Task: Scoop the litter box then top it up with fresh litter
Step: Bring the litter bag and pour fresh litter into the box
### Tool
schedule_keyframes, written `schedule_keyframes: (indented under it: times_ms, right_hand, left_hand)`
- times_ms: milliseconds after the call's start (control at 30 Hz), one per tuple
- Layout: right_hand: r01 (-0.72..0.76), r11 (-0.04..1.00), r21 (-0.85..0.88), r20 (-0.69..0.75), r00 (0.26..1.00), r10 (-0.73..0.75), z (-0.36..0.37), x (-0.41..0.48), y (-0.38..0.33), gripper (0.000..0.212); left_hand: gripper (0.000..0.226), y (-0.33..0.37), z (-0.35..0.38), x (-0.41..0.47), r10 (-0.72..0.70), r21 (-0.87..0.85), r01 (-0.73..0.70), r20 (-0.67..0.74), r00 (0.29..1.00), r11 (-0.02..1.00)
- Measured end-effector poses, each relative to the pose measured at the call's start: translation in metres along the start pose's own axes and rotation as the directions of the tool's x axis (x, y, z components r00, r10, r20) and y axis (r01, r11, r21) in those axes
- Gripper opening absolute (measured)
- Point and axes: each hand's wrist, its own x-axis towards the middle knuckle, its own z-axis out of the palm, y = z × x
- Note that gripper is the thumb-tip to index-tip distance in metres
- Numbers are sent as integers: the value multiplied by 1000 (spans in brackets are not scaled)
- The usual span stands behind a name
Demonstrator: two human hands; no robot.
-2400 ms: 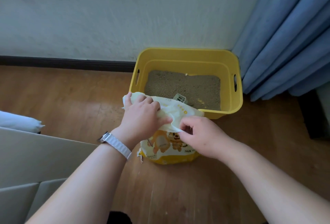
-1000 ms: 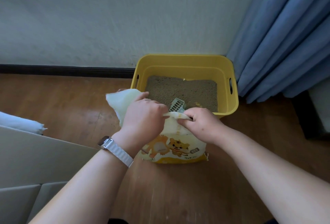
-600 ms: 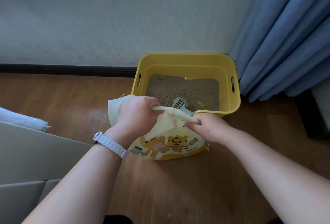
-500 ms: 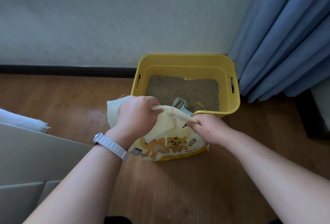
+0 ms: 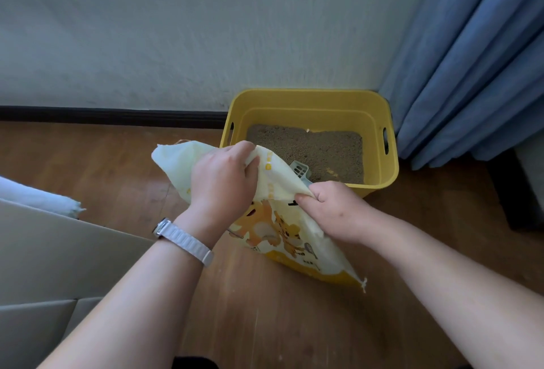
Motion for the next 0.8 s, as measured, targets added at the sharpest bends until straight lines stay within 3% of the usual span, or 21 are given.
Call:
schedule_keyframes:
  times_ms: [233,433,500,633,800]
  right_hand:
    - [-36,959,280,-117,991,71,-2,-8,-14,46]
    - [-50,910,412,-168,977,130,-18,-9,-19,32]
    - [-62,901,429,-161,976,144,-19,-9,-19,29]
    - [-79,868,491,-133,977,165,-20,-10,-20,29]
    - [-81,844,529,-95,984,154,-21,-7,-18,31]
  left_hand:
    - [22,14,-3,-7,-62,-213,65,19,998,975]
    - [24,26,-2,-17,101,-376,-38,150,983,926]
    - [30,27,-1,-18,159,-357,-79,200,967,931]
    - [63,32,3,-22,237,-251,-180,217,947,951]
    - [61,42,13,-25,205,-155,-183,136,969,971]
